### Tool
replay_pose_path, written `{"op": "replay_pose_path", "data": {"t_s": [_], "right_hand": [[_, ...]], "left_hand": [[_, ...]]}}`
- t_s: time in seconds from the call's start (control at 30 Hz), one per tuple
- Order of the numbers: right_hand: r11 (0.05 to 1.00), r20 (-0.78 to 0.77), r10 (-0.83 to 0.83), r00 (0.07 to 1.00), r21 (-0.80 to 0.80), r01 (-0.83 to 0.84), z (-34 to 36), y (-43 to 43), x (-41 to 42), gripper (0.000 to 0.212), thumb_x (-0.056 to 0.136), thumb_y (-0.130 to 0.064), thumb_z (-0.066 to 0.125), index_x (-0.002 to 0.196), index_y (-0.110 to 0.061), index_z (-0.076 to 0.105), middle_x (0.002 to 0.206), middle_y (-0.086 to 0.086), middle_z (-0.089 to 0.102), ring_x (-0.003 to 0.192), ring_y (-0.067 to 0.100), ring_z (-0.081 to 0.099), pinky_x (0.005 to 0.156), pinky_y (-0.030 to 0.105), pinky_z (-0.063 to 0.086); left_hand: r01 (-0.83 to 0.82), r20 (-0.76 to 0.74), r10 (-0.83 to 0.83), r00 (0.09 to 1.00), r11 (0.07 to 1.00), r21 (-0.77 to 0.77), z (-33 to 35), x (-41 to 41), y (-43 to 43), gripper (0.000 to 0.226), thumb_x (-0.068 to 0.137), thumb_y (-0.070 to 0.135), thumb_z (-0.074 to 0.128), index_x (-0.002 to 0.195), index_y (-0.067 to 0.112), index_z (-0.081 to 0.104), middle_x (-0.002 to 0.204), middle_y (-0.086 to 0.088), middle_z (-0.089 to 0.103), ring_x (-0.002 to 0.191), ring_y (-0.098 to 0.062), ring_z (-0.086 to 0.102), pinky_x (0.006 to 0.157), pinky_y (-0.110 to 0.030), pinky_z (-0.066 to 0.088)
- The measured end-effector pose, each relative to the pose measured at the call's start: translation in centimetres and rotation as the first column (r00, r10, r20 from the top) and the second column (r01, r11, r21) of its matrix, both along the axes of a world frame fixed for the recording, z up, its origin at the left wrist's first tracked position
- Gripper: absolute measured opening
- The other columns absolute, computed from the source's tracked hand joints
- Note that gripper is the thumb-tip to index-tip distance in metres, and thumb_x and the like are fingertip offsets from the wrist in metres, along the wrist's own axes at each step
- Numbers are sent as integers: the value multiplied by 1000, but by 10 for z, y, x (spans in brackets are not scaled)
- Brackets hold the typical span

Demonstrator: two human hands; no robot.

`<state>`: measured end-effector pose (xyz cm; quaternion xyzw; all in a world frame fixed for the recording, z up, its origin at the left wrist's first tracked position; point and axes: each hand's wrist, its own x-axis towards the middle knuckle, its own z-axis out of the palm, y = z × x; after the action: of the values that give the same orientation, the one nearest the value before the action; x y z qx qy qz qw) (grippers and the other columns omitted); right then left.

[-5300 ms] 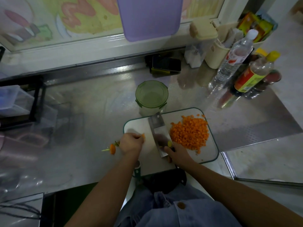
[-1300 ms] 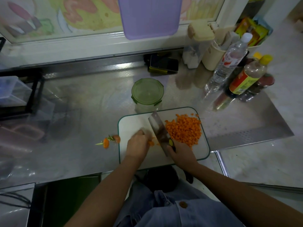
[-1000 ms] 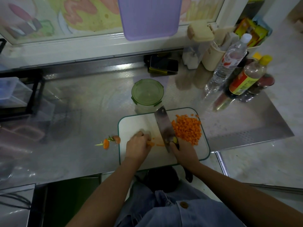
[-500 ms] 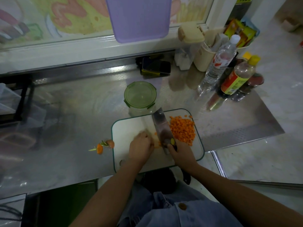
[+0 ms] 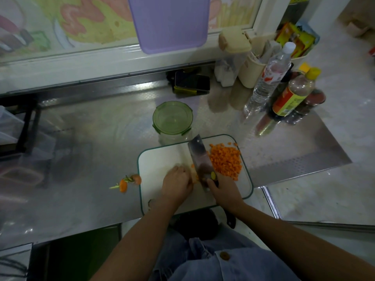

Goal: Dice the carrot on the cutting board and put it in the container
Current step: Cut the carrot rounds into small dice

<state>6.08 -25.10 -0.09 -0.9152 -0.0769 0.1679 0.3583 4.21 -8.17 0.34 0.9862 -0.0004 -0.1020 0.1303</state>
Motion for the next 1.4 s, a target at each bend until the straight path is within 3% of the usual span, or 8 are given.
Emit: {"op": "replay_pose_path", "data": {"t_s": [0.2,0.37,0.5,0.7,0.83,0.97,1.23,1.4], "right_hand": [[1000,0,21,1000,-9,-21,4,6,2,38,93,-22,55,61,-27,34,54,-4,39,53,16,42,50,33,27],[994,-16,96,995,-59,-97,4,13,-1,30,94,-24,53,67,-23,39,57,-8,38,58,17,44,53,32,29],[985,-12,157,988,-76,-157,5,17,-3,22,96,-26,50,76,-22,42,57,-7,40,56,15,43,48,22,26],[979,-9,188,982,-74,-188,1,15,-4,28,97,-26,48,73,-12,48,54,-4,39,47,8,35,47,25,23],[979,-2,183,983,-90,-183,1,15,-5,23,96,-25,49,84,-7,58,65,5,53,56,18,48,52,32,31],[966,8,228,974,-126,-225,8,16,-6,30,95,-34,44,90,-8,58,73,7,56,67,25,55,56,31,31],[910,2,345,939,-245,-334,10,21,-6,20,99,-30,42,83,-18,44,61,-10,32,52,8,32,47,23,22],[924,47,283,958,-282,-259,13,14,-2,24,98,-31,44,93,-11,56,74,7,54,73,28,57,57,30,28]], "left_hand": [[-66,49,66,997,998,-14,3,-3,30,18,87,31,58,91,15,66,99,-6,58,103,-24,51,85,-32,40],[-57,-1,57,998,998,35,4,-9,45,21,91,32,53,99,16,64,107,-6,56,110,-22,46,87,-31,37],[-49,0,49,999,999,0,4,-7,45,17,90,29,55,98,18,65,105,-5,56,110,-22,47,86,-28,35],[-32,-2,31,1000,998,-57,2,-9,45,26,86,25,56,110,16,63,108,-7,56,108,-25,48,85,-34,40],[36,-22,-36,999,999,-24,-1,-13,45,37,80,29,60,115,19,58,107,-4,51,106,-23,49,77,-34,44],[35,-8,-35,999,999,-1,-1,-15,41,21,85,30,58,102,18,60,105,-3,53,103,-23,50,75,-34,42],[-94,26,97,995,989,-110,-8,-18,36,12,85,28,62,91,18,66,97,-2,56,94,-22,54,75,-33,42],[-210,-12,212,977,958,-193,-7,-20,26,23,88,39,62,82,17,64,86,-2,57,84,-22,55,71,-34,42]]}}
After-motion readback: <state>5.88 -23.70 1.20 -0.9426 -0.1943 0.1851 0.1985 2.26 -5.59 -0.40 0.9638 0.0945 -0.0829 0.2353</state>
